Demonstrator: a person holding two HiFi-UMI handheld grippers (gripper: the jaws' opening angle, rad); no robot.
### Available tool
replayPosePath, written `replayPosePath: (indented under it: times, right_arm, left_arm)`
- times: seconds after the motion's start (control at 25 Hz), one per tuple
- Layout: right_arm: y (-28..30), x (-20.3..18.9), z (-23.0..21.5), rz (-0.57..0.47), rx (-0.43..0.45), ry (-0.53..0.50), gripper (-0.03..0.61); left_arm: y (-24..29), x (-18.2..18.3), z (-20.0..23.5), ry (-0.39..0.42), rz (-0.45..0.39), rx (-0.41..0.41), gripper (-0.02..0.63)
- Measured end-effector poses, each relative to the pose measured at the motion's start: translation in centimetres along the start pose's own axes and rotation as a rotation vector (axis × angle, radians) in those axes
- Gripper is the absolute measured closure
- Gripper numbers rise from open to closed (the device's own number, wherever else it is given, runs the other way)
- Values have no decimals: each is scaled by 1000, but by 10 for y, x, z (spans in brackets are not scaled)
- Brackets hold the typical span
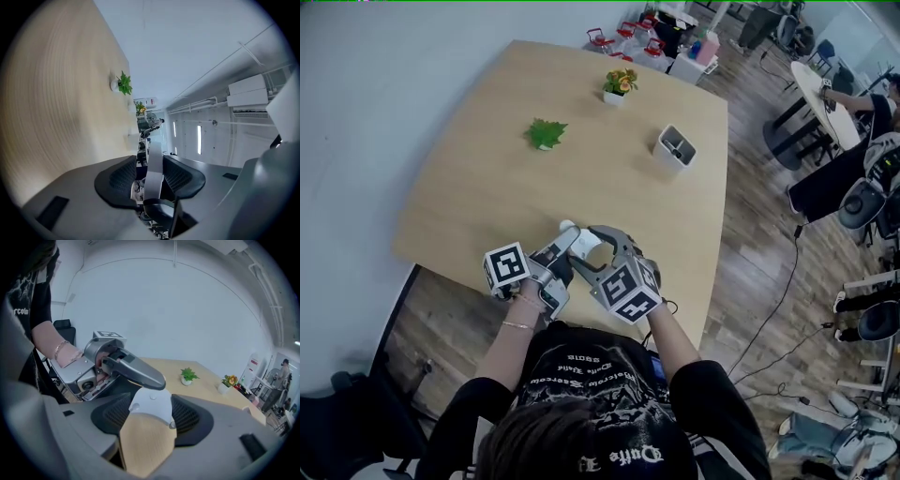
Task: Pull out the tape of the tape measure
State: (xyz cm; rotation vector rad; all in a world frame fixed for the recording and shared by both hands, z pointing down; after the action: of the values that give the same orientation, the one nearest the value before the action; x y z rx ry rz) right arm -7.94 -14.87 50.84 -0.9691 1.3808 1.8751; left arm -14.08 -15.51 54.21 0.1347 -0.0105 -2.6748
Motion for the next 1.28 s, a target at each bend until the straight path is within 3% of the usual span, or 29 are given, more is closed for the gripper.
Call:
replayPosePath:
  times: [0.12, 0.24, 0.44, 0.64, 0.84, 1.04, 1.28]
  right_arm:
    - [0, -3, 3, 20, 4, 25, 298]
    - [-2, -8, 3, 20, 20, 79, 296]
    - [-1, -16, -5, 27, 46, 130, 295]
    - [-4, -14, -8, 28, 101, 94, 295]
    - [-5, -16, -18, 29, 101, 76, 292]
    - [-11, -7, -24, -27, 77, 57, 253]
    - [-30, -8, -35, -94, 76, 129, 253]
  left_arm:
    - [-1, -3, 0, -3, 5, -13, 499]
    - [1, -8, 2, -5, 20, -6, 511]
    - [9, -8, 3, -34, 19, -11, 517]
    - [11, -9, -2, -75, 40, -37, 517]
    - [19, -8, 1, -72, 34, -33, 518]
    - [24, -4, 5, -68, -2, 1, 520]
    - [23, 6, -2, -133, -21, -8, 520]
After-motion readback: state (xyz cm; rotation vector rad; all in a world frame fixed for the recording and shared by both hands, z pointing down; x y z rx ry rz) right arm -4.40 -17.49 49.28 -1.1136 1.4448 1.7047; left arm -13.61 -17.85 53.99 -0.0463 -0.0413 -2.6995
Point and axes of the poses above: the fingertips, and each gripper's own axes: y forward along the fingers, z to its left, x out of its top, the point moved 4 cm from there along -y, backward along the fingers, and after that the axes turned 5 degrees about -z, right-handed, at the moved point
